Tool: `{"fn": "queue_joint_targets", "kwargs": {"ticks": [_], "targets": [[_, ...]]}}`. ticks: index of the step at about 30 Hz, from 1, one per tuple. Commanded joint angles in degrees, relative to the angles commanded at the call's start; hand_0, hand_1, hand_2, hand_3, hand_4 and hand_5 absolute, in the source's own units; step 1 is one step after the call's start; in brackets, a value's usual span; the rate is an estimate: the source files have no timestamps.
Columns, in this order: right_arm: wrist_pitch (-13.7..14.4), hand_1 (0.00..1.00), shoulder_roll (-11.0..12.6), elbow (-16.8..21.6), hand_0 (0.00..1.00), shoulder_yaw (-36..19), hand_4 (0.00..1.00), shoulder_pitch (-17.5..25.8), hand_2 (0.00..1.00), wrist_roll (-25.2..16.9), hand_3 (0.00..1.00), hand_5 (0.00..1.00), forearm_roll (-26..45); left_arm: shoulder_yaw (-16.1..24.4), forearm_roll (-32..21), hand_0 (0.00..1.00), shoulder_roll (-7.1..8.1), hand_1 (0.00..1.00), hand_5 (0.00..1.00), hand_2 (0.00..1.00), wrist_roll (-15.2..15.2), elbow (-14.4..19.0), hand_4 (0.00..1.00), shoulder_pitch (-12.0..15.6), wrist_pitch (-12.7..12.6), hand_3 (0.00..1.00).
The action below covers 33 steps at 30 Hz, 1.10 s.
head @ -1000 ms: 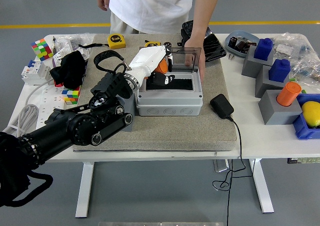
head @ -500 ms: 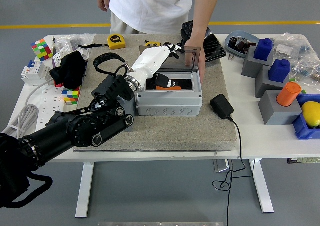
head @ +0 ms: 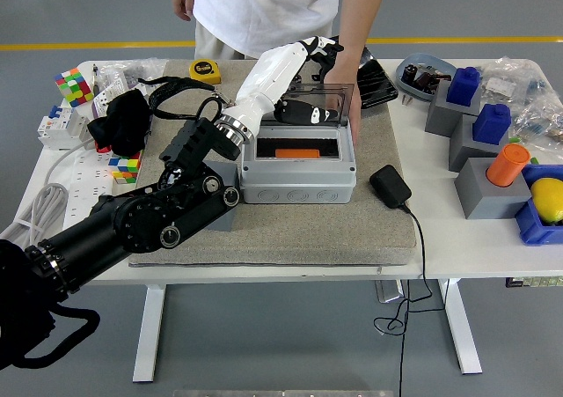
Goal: Fetch the battery,place it into the box,close the lid of the box
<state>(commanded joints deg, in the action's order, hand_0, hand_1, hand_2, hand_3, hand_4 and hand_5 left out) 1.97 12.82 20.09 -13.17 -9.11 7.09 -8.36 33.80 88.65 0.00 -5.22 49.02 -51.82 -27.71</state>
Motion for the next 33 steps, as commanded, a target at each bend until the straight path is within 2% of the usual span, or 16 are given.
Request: {"fn": "queue_joint_targets", "kwargs": {"ticks": [3, 4, 11, 15, 16, 24, 33], "targets": [[0.00, 0.720, 0.01, 0.01, 0.676, -0.05, 0.998, -0.03, 0.715, 0.01, 0.689, 0.693, 0.04, 0.09, 0.29, 0.718, 0.00, 0.751, 0.177, 0.717, 2.78, -1.37, 0.998, -0.37, 1.80, 0.774], [0.00, 0.719, 0.03, -0.01, 0.676, -0.01, 0.998, -0.03, 0.715, 0.03, 0.689, 0.693, 0.09, -0.06, 0.41, 0.755, 0.00, 0.831, 0.263, 0.814, 3.60, -2.09, 0.998, -0.51, 2.39, 0.853], [-0.05, 0.719, 0.16, 0.09, 0.676, -0.23, 0.998, 0.27, 0.715, 0.04, 0.689, 0.695, -0.25, -0.89, 1.32, 0.756, 0.00, 0.835, 0.288, 0.822, 6.90, -4.22, 0.998, -0.39, 4.40, 0.854], [-0.02, 0.719, 0.22, 0.13, 0.676, -0.54, 0.998, 0.37, 0.715, 0.05, 0.689, 0.695, -0.52, -1.46, 2.54, 0.756, 0.46, 0.835, 0.288, 0.822, 8.41, -3.37, 0.998, 0.27, 4.89, 0.854], [-0.02, 0.720, 0.24, 0.14, 0.676, -0.65, 0.998, 0.41, 0.715, 0.05, 0.688, 0.694, -0.57, -1.60, 3.02, 0.703, 0.75, 0.816, 0.309, 0.798, 8.79, -2.82, 0.998, 0.55, 5.00, 0.834], [-0.04, 0.722, 0.43, 0.15, 0.677, -1.85, 0.998, 1.18, 0.715, 0.09, 0.688, 0.694, -1.13, -1.61, 5.49, 0.675, 3.94, 0.791, 0.309, 0.770, 11.53, 5.05, 0.998, 4.65, 6.22, 0.814], [-0.02, 0.719, 0.50, 0.35, 0.677, -3.03, 0.998, 1.52, 0.715, 0.06, 0.688, 0.694, -1.89, -1.73, 6.08, 0.654, 8.22, 0.761, 0.313, 0.750, 13.70, 15.66, 0.998, 9.53, 7.12, 0.799]]}}
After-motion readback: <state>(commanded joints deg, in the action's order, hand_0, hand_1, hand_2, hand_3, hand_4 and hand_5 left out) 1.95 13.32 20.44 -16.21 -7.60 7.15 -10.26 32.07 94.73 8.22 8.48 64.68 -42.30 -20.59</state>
